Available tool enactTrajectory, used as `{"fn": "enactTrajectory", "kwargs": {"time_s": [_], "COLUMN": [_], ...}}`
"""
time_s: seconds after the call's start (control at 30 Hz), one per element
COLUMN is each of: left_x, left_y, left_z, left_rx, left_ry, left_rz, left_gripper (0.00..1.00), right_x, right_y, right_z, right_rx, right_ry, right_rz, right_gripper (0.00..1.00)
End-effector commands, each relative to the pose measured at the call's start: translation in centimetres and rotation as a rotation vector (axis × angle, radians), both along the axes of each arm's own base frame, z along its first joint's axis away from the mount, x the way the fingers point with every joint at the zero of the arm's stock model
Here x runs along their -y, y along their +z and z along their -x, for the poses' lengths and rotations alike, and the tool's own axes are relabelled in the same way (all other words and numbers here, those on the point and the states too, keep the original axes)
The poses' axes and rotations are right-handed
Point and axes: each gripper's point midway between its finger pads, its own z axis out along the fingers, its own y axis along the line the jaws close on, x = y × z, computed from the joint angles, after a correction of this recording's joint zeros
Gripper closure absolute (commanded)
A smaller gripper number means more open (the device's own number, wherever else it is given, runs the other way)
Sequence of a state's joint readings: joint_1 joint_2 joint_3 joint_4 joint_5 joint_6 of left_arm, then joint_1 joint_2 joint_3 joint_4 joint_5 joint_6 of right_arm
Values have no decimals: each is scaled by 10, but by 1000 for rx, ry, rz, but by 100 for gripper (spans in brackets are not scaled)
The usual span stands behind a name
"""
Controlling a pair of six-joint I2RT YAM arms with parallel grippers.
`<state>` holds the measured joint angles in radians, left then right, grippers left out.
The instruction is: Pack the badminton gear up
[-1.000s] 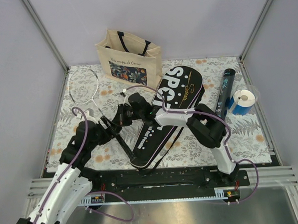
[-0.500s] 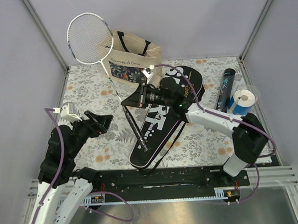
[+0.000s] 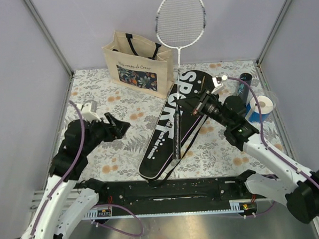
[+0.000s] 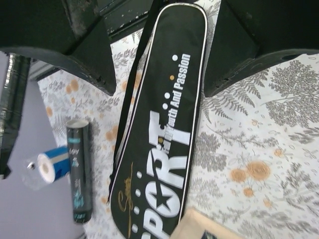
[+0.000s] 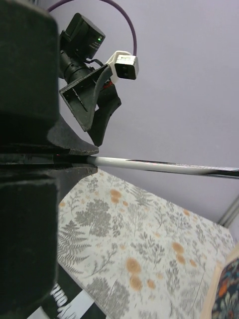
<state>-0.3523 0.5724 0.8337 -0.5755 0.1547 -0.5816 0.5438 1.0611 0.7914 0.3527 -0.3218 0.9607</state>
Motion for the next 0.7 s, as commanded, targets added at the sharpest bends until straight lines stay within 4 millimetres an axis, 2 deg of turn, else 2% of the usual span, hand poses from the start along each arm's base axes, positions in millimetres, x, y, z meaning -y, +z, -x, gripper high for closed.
{"fn": "enactTrajectory", "kwargs": {"time_s": [0.0, 0.07, 0.27, 0.37, 0.47, 0.6, 0.67], "left_x": [26, 40, 101, 128, 153, 177, 185], "left_y": [-11, -19, -45, -69, -93, -131, -143], "left_z": [-13, -16, -14, -9, -1, 9, 12], "left_rx": [8, 6, -20, -38, 16, 74, 90], "left_ry": [-80, -98, -253, -338, -402, -473, -497], "left_rz": [-39, -78, -207, -313, -411, -557, -611], "left_gripper": [27, 27, 27, 29, 30, 31, 31], "right_x": [33, 45, 63, 77, 90, 110, 117], "right_y": [-16, -26, -70, -92, -111, -126, -129], "right_z": [5, 11, 15, 18, 21, 23, 25], "right_rx": [2, -4, -83, -128, -165, -185, -186], "right_ry": [-102, -124, -162, -210, -271, -358, -389], "right_rz": [32, 48, 88, 105, 124, 157, 160], "right_gripper": [100, 100, 100, 100, 100, 100, 100]}}
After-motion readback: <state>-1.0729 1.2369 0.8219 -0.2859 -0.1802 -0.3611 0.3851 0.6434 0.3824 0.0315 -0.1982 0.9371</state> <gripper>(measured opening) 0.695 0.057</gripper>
